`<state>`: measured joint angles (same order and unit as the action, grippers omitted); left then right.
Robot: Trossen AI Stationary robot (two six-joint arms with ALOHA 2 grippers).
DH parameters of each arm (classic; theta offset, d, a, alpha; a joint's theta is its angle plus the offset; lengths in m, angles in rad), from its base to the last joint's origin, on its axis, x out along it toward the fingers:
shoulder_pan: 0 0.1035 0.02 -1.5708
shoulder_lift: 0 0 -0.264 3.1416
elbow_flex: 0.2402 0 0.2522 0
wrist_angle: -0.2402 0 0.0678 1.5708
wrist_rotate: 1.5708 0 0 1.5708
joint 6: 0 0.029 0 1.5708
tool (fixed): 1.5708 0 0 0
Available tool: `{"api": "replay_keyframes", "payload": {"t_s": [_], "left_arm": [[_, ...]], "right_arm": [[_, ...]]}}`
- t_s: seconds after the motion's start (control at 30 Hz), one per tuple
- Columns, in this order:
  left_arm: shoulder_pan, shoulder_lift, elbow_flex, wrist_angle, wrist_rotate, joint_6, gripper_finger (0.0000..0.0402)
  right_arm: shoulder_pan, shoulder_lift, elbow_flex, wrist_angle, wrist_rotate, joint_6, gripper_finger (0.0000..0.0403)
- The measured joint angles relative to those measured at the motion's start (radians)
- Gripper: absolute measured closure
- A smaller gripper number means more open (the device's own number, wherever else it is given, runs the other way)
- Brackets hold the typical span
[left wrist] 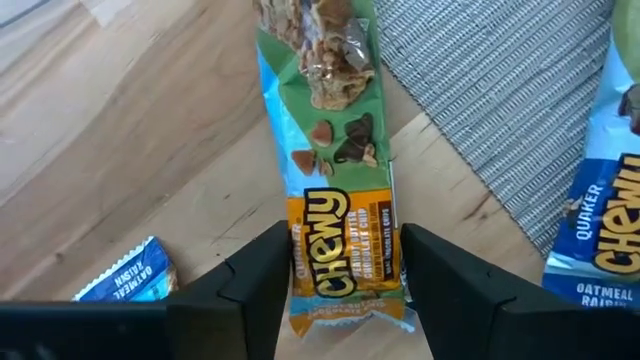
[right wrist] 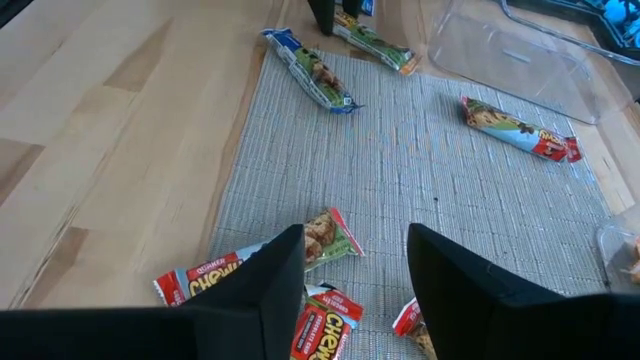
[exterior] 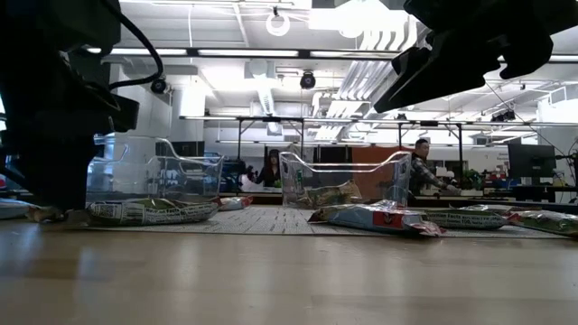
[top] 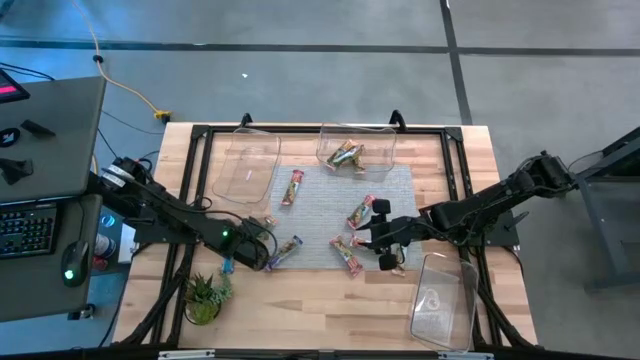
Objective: Pick and place Granola Bars by type
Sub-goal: Put the yellow granola bar into the top right transparent bin
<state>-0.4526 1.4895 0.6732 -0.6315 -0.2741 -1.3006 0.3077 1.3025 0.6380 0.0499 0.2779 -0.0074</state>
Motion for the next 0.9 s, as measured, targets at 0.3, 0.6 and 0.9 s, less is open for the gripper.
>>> {"api": "replay_keyframes", "payload": {"t_s": [0.3,0.6,0.9], "left_arm": [[0.002,0.007,0.063,0.004,0.003,0.034,0.0294],[0.014,0.005,0.299,0.002,-0.231,0.229,0.0287],[0.256,0.003,0.46,0.108,-0.287,0.632,0.0286]], "right_arm": [[0.0,0.0,0.0,0.0,0.0,0.0,0.0238],[0.0,0.0,0.0,0.001,0.0,0.0,0.0239],[0.0,0.0,0.0,0.0,0.0,0.0,0.0242]]}}
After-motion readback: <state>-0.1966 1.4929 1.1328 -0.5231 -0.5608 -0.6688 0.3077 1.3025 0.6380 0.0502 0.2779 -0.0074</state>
